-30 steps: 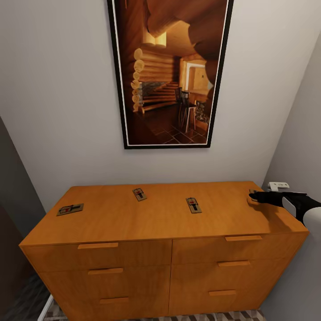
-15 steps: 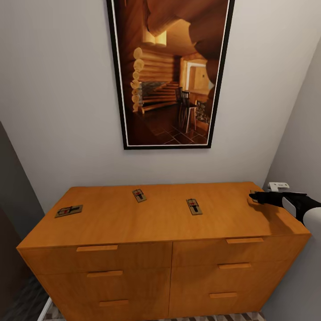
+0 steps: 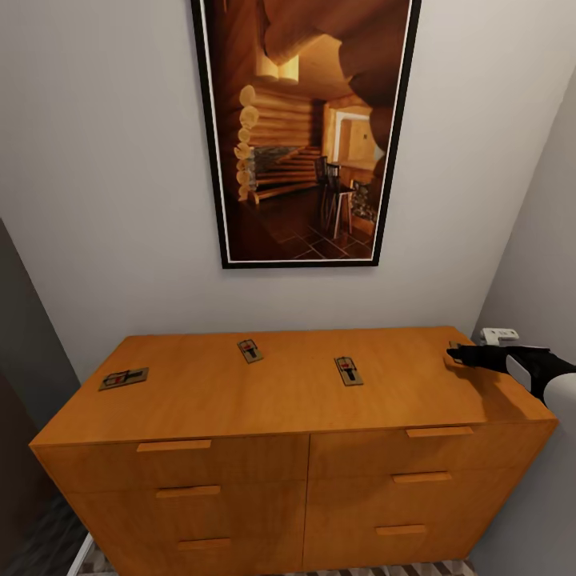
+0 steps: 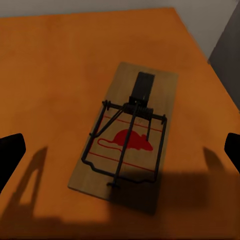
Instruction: Take the four mousetraps from the cabinet in the bathroom and place them on the bathroom floor. Make sure all four end up on the same floor surface, and ensure that at least two of them are either under or directly next to the same bathroom sink.
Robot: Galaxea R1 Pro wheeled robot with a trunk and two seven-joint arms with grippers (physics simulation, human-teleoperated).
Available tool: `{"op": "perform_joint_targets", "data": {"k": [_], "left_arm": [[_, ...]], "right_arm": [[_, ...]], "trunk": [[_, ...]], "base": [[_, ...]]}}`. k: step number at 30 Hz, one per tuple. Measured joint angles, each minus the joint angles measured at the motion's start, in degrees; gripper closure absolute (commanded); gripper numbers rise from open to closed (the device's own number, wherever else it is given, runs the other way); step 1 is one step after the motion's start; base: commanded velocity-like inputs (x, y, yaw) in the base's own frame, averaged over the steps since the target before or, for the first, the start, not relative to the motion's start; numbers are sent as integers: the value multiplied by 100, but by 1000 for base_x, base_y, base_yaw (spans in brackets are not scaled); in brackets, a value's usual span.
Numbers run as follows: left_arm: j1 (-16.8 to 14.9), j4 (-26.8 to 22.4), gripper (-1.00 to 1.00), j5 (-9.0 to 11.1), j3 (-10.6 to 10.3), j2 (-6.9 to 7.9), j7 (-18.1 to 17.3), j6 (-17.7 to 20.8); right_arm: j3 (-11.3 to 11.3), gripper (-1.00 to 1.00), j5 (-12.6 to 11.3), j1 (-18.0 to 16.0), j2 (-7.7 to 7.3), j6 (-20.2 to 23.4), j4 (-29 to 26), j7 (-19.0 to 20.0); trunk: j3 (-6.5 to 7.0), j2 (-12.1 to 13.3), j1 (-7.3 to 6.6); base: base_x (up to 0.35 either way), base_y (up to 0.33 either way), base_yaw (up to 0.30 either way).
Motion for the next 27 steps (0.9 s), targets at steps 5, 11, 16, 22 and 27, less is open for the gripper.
{"op": "perform_joint_targets", "data": {"k": [5, 11, 16, 22, 27], "left_arm": [[0, 0, -100, 0, 0, 0, 0, 0], [0, 0, -100, 0, 0, 0, 0, 2], [0, 0, -100, 0, 0, 0, 0, 2], [0, 0, -100, 0, 0, 0, 0, 4], [0, 0, -100, 0, 0, 0, 0, 0]], "right_arm": [[0, -100, 0, 19, 4, 0, 0, 0], [0, -100, 0, 25, 9, 0, 0, 0], [4, -100, 0, 26, 16, -2, 0, -1], [3, -100, 0, 27, 22, -7, -4, -14], [5, -100, 0, 27, 26, -8, -6, -116]], "trunk": [[0, 0, 0], [-5, 0, 0], [-19, 0, 0], [-25, 0, 0], [-26, 0, 0]], "base": [[0, 0, 0], [0, 0, 0], [0, 0, 0], [0, 0, 0], [0, 0, 0]]}}
